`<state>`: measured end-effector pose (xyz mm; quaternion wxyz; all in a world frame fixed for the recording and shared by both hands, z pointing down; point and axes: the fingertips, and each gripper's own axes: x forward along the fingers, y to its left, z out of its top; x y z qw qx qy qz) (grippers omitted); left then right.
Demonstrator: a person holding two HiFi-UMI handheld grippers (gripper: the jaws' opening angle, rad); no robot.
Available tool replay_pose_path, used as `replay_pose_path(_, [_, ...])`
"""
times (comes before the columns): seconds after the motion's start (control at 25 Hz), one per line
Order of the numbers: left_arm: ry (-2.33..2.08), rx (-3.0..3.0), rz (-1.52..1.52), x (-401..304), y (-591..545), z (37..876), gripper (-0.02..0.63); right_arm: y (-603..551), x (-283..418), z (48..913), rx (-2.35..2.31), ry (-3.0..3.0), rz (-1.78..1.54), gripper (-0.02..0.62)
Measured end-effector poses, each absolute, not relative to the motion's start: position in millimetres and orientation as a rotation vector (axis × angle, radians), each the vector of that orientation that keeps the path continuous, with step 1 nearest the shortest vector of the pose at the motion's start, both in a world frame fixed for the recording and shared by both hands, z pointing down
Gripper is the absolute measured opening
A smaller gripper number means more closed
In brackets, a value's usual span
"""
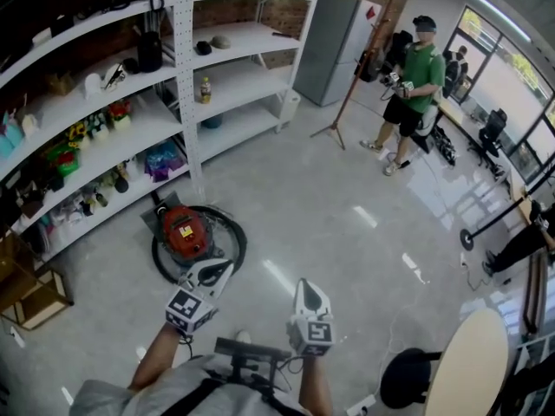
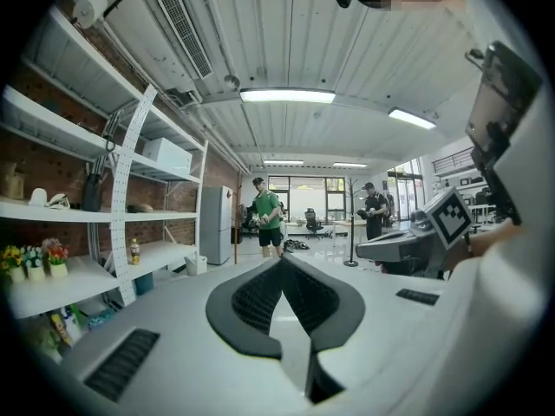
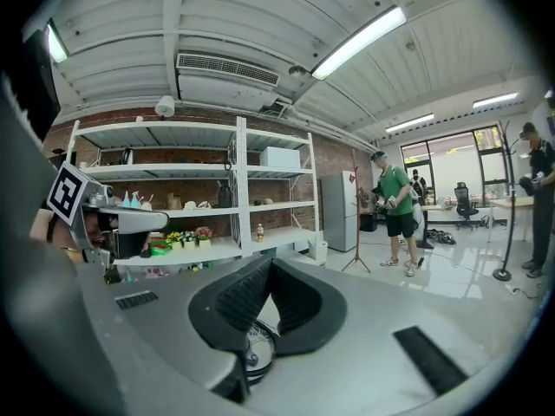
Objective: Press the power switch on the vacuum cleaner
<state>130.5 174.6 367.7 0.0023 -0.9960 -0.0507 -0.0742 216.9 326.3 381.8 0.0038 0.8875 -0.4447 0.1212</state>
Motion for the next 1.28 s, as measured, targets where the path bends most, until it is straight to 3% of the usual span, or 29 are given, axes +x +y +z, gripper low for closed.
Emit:
replay_pose_path(0.48, [0.260, -3.123, -0.229, 147, 113, 373, 0.007, 243, 270, 397, 2.549, -1.716, 0.363, 0.012])
replay_pose_path(1.28, [0.857, -3.105, -0.247, 66, -26, 382, 0.007, 55, 222, 390, 2.116, -2.120, 0.330, 0.012])
